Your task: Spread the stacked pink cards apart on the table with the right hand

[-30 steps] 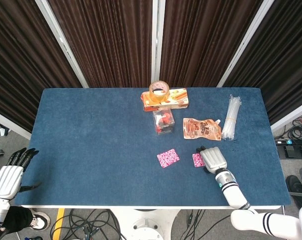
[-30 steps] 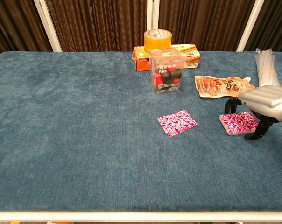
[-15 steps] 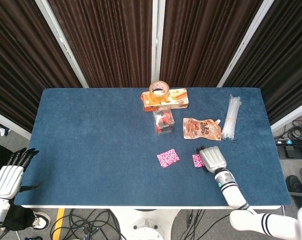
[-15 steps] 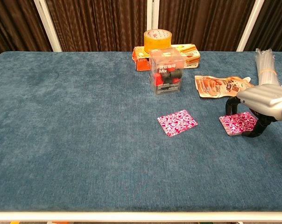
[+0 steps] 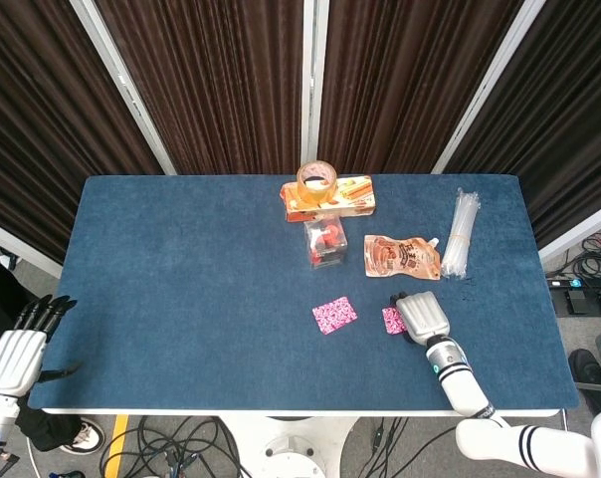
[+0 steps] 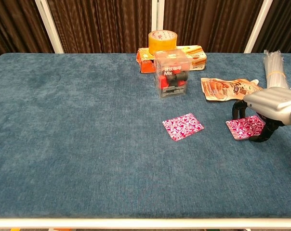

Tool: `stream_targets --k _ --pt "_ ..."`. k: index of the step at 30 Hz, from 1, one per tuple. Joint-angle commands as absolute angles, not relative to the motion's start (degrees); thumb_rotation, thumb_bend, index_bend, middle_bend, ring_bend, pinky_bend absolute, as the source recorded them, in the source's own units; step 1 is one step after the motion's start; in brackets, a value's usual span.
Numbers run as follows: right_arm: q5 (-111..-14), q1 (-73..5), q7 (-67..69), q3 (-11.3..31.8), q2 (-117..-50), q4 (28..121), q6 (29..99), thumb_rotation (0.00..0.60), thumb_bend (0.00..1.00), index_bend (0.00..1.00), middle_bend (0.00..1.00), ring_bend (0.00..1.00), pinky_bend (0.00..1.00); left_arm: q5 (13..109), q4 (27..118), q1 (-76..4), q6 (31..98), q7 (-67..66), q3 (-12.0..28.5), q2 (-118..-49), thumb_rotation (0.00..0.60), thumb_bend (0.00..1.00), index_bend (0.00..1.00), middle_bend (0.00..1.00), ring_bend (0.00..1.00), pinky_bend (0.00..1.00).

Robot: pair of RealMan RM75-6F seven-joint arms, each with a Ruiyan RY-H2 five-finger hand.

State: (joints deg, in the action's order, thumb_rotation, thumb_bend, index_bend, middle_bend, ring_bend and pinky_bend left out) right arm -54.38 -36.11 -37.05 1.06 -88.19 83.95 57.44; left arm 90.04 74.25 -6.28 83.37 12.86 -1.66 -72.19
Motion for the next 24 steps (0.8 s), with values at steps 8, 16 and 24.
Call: stream_targets --k 8,16,24 --pt "-55.29 -35.74 -36.56 1.46 -88.03 84.04 57.86 0.6 0.17 0.42 0.38 0.71 0.75 90.08 74.26 -6.28 83.36 12.96 -1.68 -72.18 0.6 0.0 0.13 0.1 0.0 0.1" --pt "-56.6 -35.78 -36.51 2.01 -87.38 85.64 58.56 0.6 0.19 0.42 0.38 0.71 0.75 90.07 74.29 -6.26 83.42 12.97 -1.64 -72.16 0.6 0.0 0.13 0.1 0.0 0.1" --pt "-60.42 -36.42 -39.31 1.58 -86.91 91.6 60.39 0.6 0.18 0.43 0.39 0.71 0.75 90.02 74.27 -6.31 83.23 12.79 -1.66 -72.21 0.6 0.0 0.13 0.1 0.0 0.1"
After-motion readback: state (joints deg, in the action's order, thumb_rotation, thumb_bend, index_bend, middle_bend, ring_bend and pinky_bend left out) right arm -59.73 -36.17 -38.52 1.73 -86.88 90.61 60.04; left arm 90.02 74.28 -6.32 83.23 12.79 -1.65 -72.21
